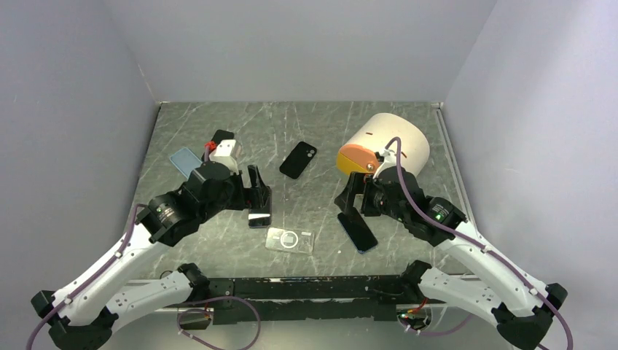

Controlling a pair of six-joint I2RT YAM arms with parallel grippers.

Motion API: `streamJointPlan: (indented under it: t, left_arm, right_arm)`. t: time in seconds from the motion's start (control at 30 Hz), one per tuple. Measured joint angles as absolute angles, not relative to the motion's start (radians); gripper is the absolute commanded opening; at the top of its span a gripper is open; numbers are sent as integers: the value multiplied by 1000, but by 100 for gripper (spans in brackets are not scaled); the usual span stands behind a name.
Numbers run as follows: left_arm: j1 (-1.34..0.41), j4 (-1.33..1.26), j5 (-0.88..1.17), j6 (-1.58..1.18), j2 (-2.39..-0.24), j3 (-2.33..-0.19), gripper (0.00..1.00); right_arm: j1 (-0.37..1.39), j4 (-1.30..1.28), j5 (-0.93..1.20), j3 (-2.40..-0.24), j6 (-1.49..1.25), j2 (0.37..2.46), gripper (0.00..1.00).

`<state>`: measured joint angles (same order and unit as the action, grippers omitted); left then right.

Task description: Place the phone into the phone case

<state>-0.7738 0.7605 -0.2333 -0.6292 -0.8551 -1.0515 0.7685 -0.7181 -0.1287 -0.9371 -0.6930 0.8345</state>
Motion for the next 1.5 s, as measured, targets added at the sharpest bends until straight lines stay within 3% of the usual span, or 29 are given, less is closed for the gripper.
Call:
streamJointPlan:
  t: [0.53,0.9,1.5]
  left_arm:
    - [-774,795,-300,-562,-879,-1060,94]
    - [-774,840,-376,-458,-878,-1097,94]
    - [-774,836,-443,-430,-818,-989,94]
  right_arm:
    - [768,-756,-175,-922,-700,879,99]
    - [769,-698,-151,-778,-662,967,96]
    - [790,-630,-235,-707,-675,1129,99]
